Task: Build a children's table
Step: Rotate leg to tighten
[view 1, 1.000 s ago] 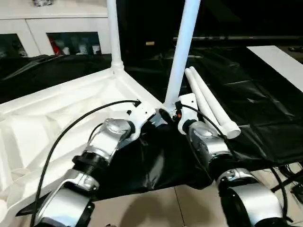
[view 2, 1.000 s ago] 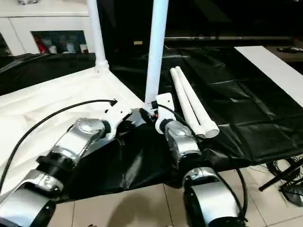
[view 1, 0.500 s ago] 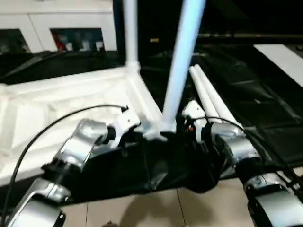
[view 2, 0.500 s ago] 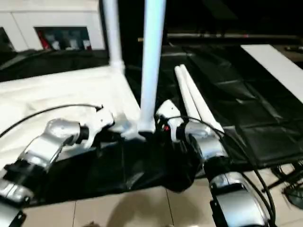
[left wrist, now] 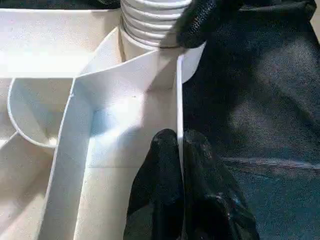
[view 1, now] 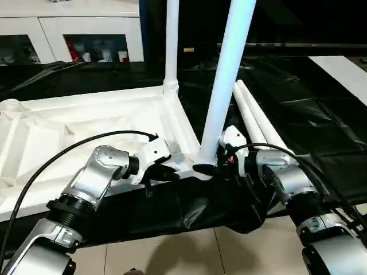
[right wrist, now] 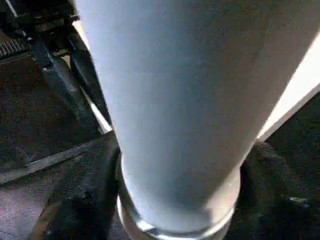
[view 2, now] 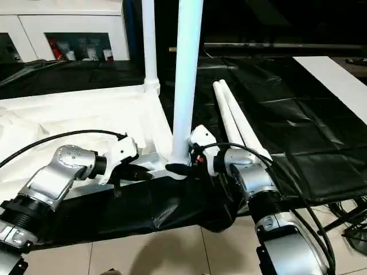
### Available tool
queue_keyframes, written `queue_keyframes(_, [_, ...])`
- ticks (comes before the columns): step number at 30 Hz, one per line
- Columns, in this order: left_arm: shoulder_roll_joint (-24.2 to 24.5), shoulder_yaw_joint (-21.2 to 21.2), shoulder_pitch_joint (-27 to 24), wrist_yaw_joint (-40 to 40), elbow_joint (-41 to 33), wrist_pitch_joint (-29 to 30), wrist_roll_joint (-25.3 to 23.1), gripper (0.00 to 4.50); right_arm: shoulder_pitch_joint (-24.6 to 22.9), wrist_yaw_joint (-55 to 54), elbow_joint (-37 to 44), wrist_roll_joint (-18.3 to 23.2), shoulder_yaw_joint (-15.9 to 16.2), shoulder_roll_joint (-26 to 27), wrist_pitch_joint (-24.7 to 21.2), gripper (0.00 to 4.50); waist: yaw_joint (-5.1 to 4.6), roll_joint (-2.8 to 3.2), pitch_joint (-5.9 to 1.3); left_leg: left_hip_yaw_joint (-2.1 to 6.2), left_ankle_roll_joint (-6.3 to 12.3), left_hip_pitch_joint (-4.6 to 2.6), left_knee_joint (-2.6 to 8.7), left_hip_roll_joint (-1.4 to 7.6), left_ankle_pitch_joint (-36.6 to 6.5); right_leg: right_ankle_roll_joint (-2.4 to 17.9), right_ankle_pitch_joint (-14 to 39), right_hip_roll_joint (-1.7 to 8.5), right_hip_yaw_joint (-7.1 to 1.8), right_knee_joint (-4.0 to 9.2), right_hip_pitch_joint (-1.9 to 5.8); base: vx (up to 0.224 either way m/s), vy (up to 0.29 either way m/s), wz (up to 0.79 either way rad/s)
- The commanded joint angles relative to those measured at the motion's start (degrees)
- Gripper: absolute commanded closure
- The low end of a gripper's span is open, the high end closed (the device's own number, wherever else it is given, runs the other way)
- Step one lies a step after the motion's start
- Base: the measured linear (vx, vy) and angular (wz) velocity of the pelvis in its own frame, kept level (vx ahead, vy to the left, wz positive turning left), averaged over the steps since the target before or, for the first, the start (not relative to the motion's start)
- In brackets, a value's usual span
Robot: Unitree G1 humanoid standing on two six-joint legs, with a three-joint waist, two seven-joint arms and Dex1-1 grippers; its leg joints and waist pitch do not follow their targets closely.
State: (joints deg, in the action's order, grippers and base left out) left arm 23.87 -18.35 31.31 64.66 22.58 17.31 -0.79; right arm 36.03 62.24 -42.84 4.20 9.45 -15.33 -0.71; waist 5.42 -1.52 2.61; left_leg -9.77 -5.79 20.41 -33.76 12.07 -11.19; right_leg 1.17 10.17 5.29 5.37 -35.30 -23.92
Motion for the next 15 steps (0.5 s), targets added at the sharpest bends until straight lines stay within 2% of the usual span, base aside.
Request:
queue_keyframes(1, [-0.7,-0.5,0.0,0.8,-1.8,-0.3,1.3,4.5,-0.5,0.9,1.4,0.1,0.8,0.1,-0.5,1.69,-0.06,-0.19,-3.79,-0.33,4.75,0.05,3.55,1.09,-4.8,14.3,4.7,2.93,-3.01,3.01,3.99,0.0,0.0,0.0])
queue_keyframes(5, [-1.3,-0.2,0.5,-1.4,-0.5,-0.2,0.4,4.5,-0.7,-2.2,0.0,-0.6,0.4,0.7,0.1,1.76,-0.11,-0.07,-3.72,-0.34,4.39,0.05,3.59,1.05,-5.7,14.0,5.7,2.92,-3.03,3.15,3.94,0.0,0.0,0.0])
queue_keyframes(7, [-2.6,0.6,1.5,-5.0,1.6,-0.1,-0.5,4.5,-0.2,-7.5,-2.7,-1.7,-0.5,1.8,0.2,1.77,-0.27,-0.12,-3.49,-0.34,3.41,-0.1,3.8,1.01,-7.2,13.2,8.6,2.94,-3.02,3.64,3.8,0.0,0.0,0.0])
queue_keyframes(8, [-4.6,2.1,2.8,-10.2,4.1,0.7,-1.3,4.5,0.2,-13.2,-5.3,-2.2,-1.7,3.1,-0.2,1.78,-0.26,-0.12,-3.5,-0.32,3.05,-0.1,3.8,0.99,-7.6,12.9,9.8,3.01,-3.02,3.74,3.83,0.0,0.0,0.0])
queue_keyframes(10, [-7.2,4.1,4.5,-16.9,7.3,2.6,-1.8,4.5,0.7,-20.1,-8.1,-1.8,-3.8,5.1,-1.5,1.78,-0.45,-0.05,-3.13,-0.38,1.26,-0.55,4.06,0.88,-10.6,11.1,16.5,3.05,-3.06,4.57,3.5,0.0,0.0,0.0])
queue_keyframes(11, [-7.6,4.4,4.8,-17.8,7.7,3.0,-1.9,4.5,0.7,-21.2,-8.5,-1.7,-4.2,5.5,-1.7,1.78,-0.38,-0.04,-3.15,-0.25,0.95,-0.69,4.16,0.91,-11.2,10.7,17.9,3.11,-3.02,4.77,3.46,0.0,0.0,0.0])
queue_keyframes(12, [-9.4,5.6,6.0,-21.7,9.8,4.4,-1.9,4.5,1.4,-28.1,-10.6,-0.8,-6.5,7.3,-2.8,1.78,-0.53,0.0,-3.3,-0.1,0.49,-0.42,4.22,0.89,-10.6,10.1,18.0,3.16,-3.07,4.61,3.71,0.0,0.0,0.0])
queue_keyframes(13, [-10.1,6.0,6.4,-22.9,10.5,4.8,-1.8,4.5,1.7,-30.6,-11.3,-0.4,-7.4,8.0,-3.2,1.78,-0.56,-0.05,-3.35,-0.08,0.41,-0.28,4.21,0.8,-10.3,9.9,17.7,3.05,-3.0,4.63,3.78,0.0,0.0,0.0])
queue_keyframes(15, [-13.3,7.2,8.0,-28.8,13.1,5.9,-1.9,4.5,3.1,-41.5,-14.5,1.4,-10.8,11.2,-4.8,1.78,-0.63,-0.05,-3.42,-0.09,0.2,-0.32,4.22,0.78,-9.5,9.7,16.3,3.06,-3.09,4.6,3.63,0.0,0.0,0.0])
